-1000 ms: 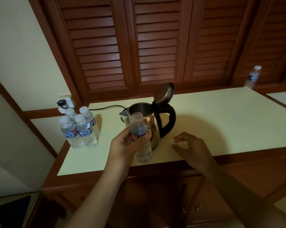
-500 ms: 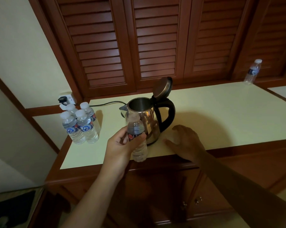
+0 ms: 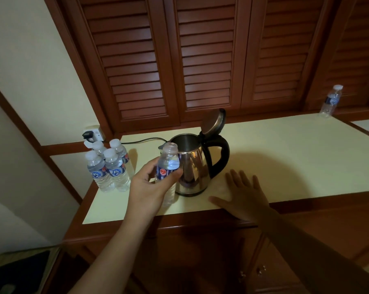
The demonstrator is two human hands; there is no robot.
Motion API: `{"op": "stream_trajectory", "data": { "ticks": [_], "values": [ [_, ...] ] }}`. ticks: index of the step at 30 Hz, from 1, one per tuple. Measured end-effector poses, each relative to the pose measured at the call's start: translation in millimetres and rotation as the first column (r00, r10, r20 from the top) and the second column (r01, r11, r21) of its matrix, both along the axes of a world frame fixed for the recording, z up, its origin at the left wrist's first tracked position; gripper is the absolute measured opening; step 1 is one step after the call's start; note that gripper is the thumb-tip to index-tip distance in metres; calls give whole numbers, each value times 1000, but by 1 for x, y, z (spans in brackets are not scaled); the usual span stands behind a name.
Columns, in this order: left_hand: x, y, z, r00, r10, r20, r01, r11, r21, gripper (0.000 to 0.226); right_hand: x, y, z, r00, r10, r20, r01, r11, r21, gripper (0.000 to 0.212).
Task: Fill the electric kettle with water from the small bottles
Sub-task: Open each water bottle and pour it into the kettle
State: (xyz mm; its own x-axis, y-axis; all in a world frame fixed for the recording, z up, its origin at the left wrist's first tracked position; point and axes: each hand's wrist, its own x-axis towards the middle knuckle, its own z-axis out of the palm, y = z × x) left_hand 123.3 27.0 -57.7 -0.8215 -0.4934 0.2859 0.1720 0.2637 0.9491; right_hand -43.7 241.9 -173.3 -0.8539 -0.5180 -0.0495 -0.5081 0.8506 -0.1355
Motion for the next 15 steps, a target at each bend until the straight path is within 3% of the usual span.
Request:
{"op": "stream_trajectory", "data": {
  "ticks": [8,12,15],
  "values": [
    [-23,-23,40,990,42,137,-27,994,-110,32,0,-1,-1,1000,-10,-18,10,1000,24,119],
    [-38,-37,57,956,146,253,-50,935,-351,31,0,-3,0,999,-17,-30,18,999,29,118],
    [-48,-46,68,920,255,297,-32,806,-591,39,2,-2,1,999,-22,-29,22,999,26,118]
  ]
}}
